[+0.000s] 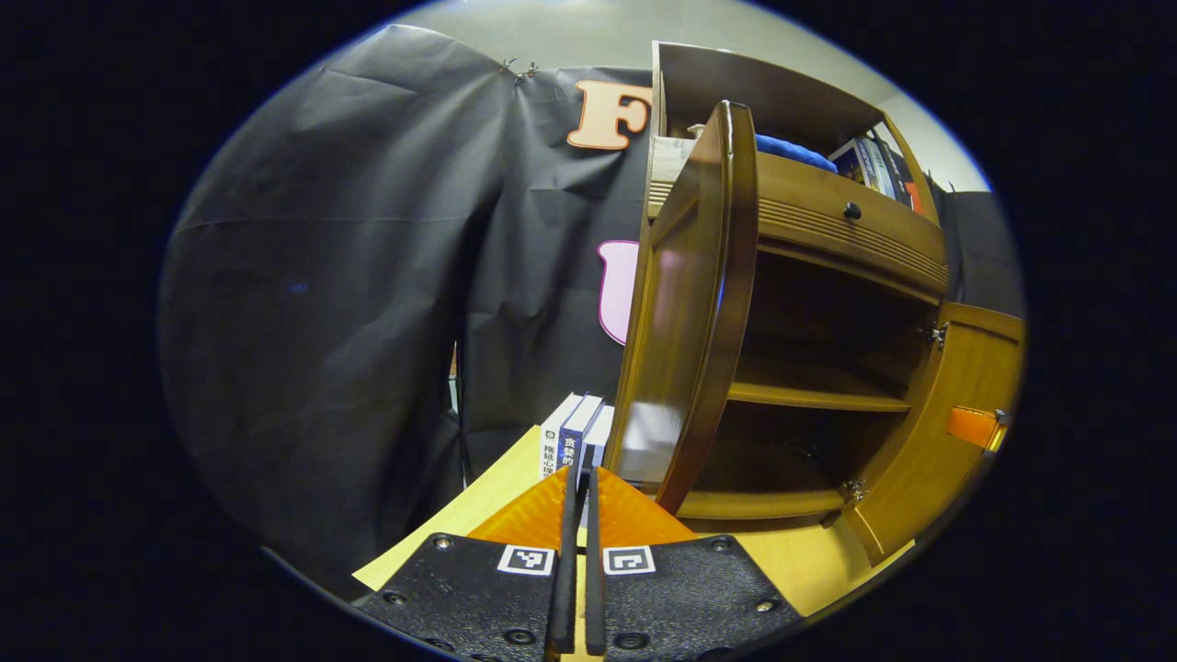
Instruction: Open the right door of the double-door shoe cabinet with the right hand, and open the left door with the left hand.
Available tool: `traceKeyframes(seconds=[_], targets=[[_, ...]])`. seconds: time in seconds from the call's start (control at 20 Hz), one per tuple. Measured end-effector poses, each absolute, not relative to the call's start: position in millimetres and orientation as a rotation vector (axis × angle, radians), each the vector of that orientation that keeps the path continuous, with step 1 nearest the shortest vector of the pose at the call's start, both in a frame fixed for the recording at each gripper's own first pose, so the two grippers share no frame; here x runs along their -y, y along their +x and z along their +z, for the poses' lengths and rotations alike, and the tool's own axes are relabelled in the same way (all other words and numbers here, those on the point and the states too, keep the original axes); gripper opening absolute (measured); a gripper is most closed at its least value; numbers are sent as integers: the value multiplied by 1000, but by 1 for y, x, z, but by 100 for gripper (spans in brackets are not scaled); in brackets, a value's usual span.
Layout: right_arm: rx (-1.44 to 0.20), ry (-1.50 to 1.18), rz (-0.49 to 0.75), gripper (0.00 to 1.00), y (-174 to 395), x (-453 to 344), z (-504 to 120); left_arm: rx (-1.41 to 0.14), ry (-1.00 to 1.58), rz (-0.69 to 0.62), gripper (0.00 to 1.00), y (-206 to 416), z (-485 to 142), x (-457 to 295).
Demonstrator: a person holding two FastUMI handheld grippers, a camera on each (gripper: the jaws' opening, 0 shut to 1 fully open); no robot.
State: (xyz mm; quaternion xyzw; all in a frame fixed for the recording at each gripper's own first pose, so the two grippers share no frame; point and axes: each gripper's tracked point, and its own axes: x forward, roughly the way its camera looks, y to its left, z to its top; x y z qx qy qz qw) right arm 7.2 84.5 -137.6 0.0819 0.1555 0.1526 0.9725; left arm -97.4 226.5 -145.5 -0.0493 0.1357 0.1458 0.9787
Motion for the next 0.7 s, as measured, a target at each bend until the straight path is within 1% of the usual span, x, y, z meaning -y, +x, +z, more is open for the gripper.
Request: traceKeyframes(seconds=[0.35, 0.7], targets=[[-326, 176, 318, 12, 5, -87, -143, -250, -122, 353, 5, -113, -137, -252], [-323, 180, 329, 12, 8, -88, -142, -232, -119, 398, 5, -121, -125, -261]])
